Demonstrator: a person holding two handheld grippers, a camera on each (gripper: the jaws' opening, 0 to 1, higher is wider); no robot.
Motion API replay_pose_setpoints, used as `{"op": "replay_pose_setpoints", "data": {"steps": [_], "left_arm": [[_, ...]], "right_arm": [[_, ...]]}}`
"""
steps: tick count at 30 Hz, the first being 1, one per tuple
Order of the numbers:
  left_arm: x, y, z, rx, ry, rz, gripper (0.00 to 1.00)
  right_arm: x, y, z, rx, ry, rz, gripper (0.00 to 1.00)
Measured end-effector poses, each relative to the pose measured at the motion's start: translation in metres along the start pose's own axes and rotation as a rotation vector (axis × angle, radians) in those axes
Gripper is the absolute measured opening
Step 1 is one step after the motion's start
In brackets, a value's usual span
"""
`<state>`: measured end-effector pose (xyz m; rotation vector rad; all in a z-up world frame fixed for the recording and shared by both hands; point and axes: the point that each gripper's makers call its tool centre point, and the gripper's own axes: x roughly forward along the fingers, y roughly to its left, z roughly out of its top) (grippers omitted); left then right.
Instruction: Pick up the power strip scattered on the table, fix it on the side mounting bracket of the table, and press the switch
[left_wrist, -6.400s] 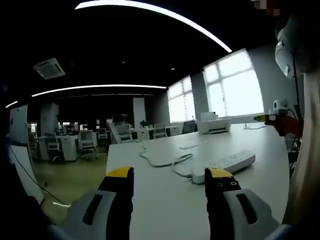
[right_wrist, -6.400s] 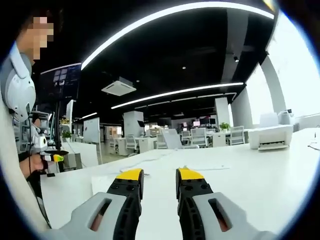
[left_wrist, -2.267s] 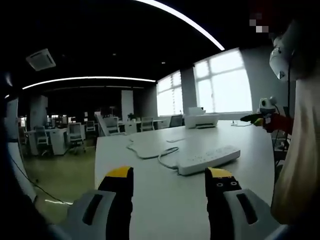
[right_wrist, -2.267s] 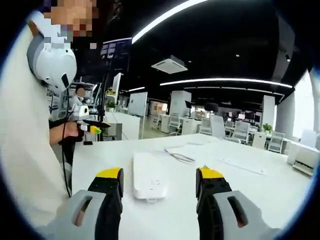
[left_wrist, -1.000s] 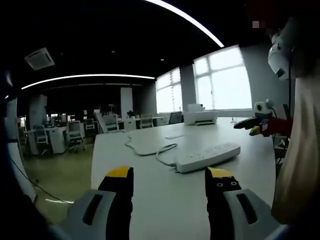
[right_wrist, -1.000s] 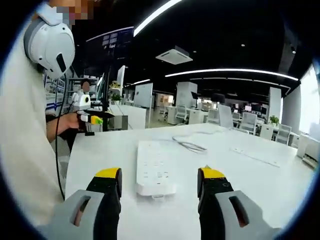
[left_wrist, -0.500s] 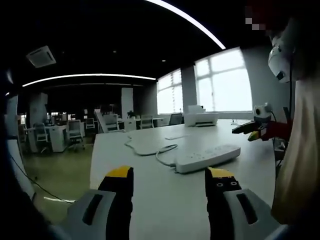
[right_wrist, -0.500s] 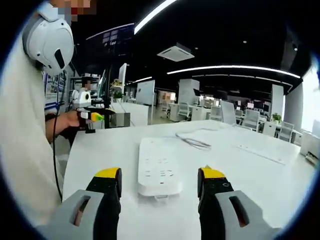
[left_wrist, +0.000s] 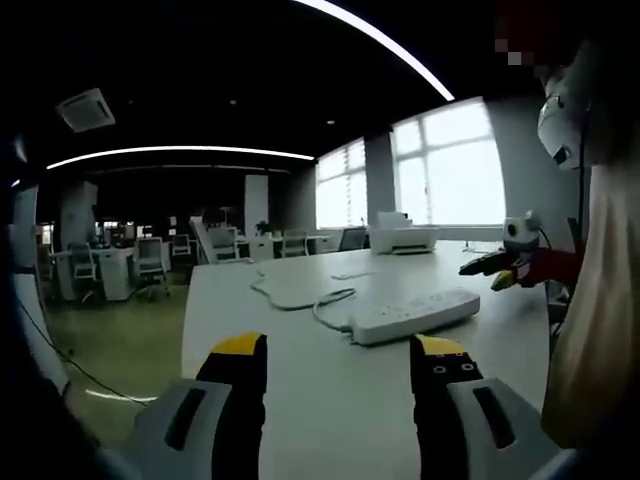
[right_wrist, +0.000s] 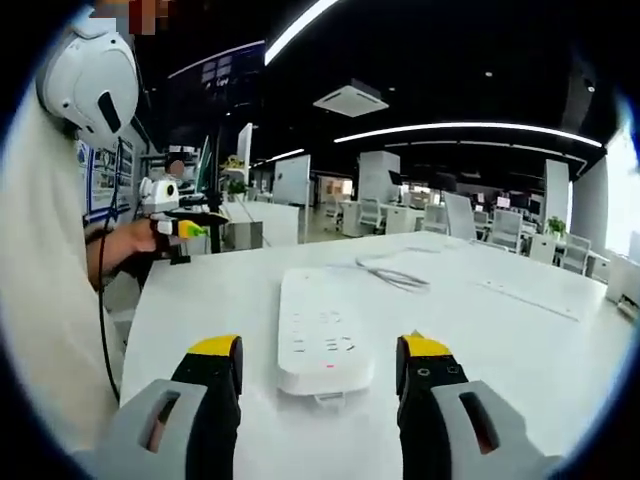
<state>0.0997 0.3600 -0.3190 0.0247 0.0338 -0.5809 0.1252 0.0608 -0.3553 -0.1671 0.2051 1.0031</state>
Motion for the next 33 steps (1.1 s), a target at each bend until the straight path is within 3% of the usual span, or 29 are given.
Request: {"op": "replay_pose_setpoints", "data": {"steps": [33], "left_arm": [[0.0, -0.003, -0.002, 0.003, 0.012, 0.0, 0.62]], "right_arm": [[0.022, -0.001, -0.018, 0.003, 0.059, 0.031, 0.56]]}}
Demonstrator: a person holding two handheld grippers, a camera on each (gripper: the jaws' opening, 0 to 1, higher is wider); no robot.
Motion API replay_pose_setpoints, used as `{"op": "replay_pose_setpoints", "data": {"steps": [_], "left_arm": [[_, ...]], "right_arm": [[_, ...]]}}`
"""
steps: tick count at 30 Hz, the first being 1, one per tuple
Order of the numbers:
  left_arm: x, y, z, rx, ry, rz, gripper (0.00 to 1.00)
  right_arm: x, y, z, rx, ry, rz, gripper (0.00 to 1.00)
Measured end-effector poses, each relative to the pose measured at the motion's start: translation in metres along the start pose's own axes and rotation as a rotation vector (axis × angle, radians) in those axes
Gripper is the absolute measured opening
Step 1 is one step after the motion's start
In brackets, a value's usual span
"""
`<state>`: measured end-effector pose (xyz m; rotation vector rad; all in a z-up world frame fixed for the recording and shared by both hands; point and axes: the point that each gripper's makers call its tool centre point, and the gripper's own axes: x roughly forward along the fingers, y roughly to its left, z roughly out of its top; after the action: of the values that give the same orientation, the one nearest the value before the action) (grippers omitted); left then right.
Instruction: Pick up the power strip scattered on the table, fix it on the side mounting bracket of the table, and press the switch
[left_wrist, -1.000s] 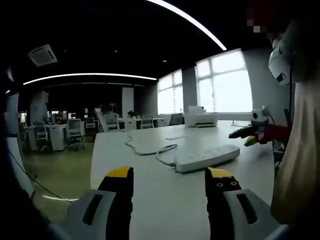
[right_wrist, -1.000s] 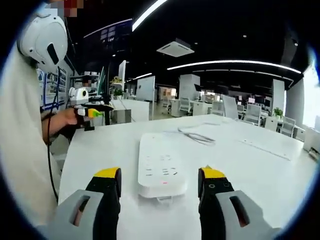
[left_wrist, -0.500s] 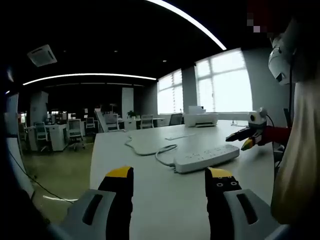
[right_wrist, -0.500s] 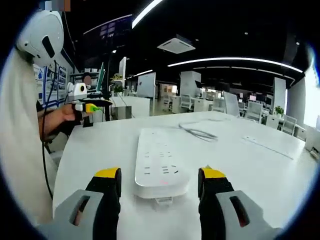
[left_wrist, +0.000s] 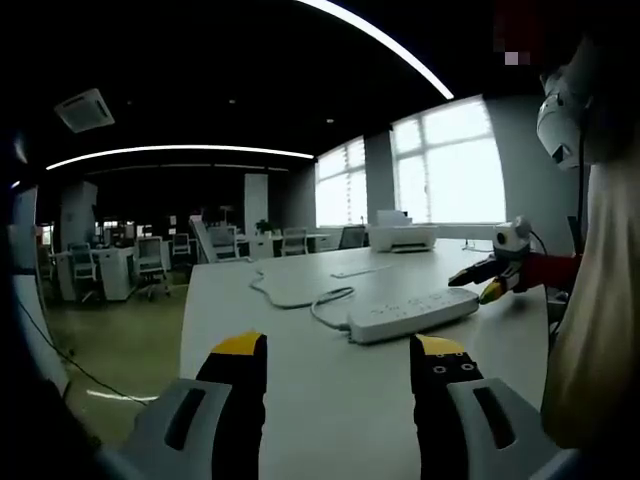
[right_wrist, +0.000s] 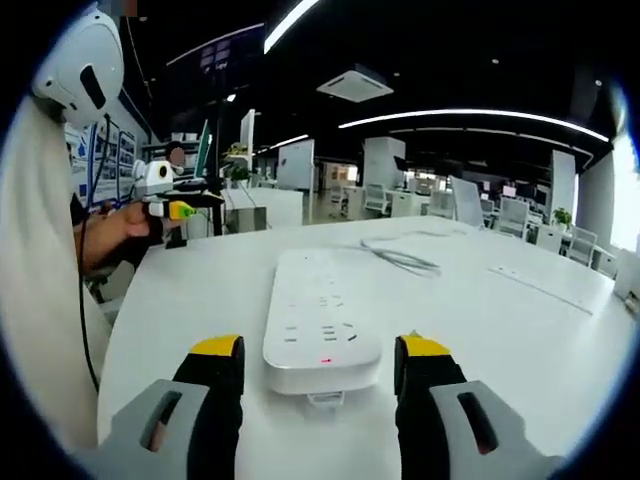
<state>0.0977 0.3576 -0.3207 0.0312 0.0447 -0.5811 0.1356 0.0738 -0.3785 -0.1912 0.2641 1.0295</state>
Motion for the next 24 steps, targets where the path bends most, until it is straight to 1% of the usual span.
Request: {"op": "replay_pose_setpoints", "data": {"steps": [7, 15, 18, 24], "left_arm": [[-0.0001, -0.001, -0.0001, -0.001, -0.001, -0.004, 0.62], [-0.0008, -0.0006, 0.0003, 0.0, -0.001, -0.004, 0.62], [-0.0009, -0.0013, 0.001, 0.0, -0.003, -0.003, 0.62], [-0.001, -0.0017, 0.0007, -0.002, -0.004, 0.0, 0.62]], "right_arm": [[0.0035, 0.0022, -0.0023, 0.009, 0.002, 0.02, 0.56], [0.0072, -0.0005, -0.0065, 0.015, 0.012, 0.021, 0.55], [0.0084, -0.0004, -0.0079, 0.016, 0.015, 0.025, 0.54], [0.0083, -0.0024, -0.009, 0.03, 0.018, 0.026, 0.48]]}}
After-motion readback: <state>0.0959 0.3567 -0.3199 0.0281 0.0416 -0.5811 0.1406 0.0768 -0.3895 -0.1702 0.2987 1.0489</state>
